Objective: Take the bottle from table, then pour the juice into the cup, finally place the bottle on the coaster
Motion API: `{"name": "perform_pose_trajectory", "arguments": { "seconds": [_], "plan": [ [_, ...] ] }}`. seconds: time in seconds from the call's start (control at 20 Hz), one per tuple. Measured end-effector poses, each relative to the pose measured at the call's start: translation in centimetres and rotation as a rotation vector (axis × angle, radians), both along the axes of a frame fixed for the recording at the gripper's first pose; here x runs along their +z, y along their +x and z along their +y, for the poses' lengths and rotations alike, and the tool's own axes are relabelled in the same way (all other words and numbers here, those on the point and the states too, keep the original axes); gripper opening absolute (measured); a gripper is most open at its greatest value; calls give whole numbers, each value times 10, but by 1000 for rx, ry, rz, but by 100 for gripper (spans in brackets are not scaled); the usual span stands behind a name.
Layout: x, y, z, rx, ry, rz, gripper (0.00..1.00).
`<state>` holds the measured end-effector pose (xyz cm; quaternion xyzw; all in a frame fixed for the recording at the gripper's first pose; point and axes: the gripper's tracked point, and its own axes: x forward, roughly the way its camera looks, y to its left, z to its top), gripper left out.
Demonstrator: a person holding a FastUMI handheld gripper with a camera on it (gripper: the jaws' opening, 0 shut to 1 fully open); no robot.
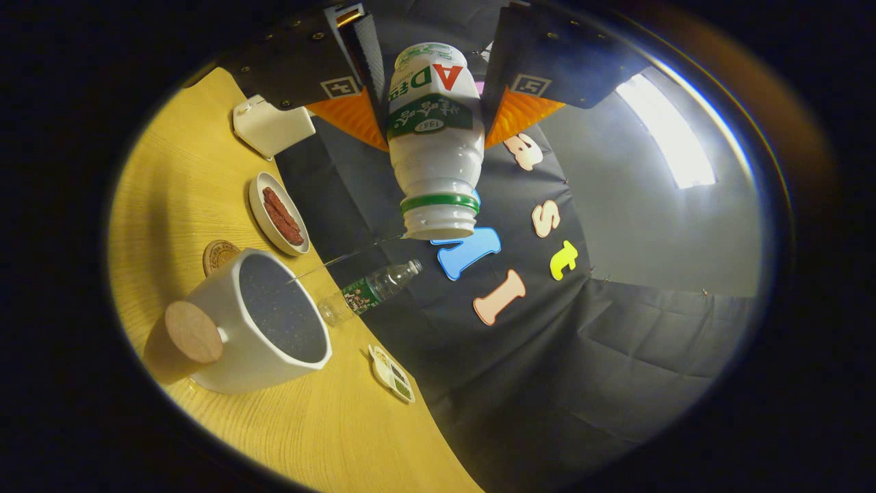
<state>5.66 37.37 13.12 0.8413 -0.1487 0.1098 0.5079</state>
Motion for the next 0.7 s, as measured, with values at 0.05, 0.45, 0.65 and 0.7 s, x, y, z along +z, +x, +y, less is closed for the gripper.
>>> {"name": "perform_pose_trajectory", "arguments": {
  "seconds": [0.05, 0.45, 0.65, 0.7],
  "plan": [
    [-1, -1, -1, -1, 6, 0, 65],
    [-5, 2, 2, -17, -101, 50, 65],
    [-9, 7, 1, -57, -338, 121, 65],
    [-15, 11, 1, -63, -406, 156, 65]
  ]
}}
